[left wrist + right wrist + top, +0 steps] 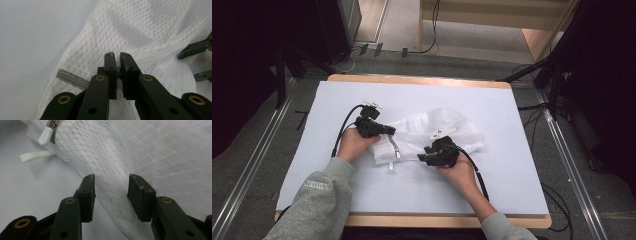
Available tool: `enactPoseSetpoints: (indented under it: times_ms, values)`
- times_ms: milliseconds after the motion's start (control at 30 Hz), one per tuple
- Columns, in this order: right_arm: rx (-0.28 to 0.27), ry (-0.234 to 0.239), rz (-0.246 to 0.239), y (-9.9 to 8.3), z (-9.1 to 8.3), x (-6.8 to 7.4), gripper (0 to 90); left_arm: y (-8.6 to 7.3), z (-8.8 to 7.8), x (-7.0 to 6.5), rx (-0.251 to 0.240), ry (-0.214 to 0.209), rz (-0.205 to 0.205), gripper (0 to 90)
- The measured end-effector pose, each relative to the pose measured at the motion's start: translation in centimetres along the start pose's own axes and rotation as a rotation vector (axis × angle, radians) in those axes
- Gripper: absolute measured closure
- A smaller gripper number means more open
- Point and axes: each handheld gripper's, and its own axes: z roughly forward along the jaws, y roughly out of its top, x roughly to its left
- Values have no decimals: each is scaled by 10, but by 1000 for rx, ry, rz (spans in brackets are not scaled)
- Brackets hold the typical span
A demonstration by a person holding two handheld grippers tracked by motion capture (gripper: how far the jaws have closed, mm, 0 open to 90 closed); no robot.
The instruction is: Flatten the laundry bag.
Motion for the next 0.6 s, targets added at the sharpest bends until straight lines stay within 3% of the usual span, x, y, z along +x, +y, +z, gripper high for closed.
enactPoseSetpoints:
  times_ms: [67,100,133,200,267,400,433,600]
  values:
    - [12,-7,-6,0,3,2,611,0,-1,0,0,-2,5,848]
    - [-2,-26,-32,0,6,6,680,0,-1,0,0,-5,7,846]
    - [-2,-26,-32,0,6,6,680,0,-2,0,-1,-6,6,846]
    - [-4,-62,-53,0,7,10,833,0,-4,1,-10,-7,0,841]
    - [-2,-48,-37,0,8,11,900,0,-7,1,-17,-12,0,831]
    - [15,5,8,4,3,8,900,3,-20,-1,-39,-21,19,795]
    - [-1,43,22,7,-5,7,900,3,-24,-2,-48,-16,25,789]
    - [5,85,13,9,-26,13,900,3,-46,0,-101,-2,11,763]
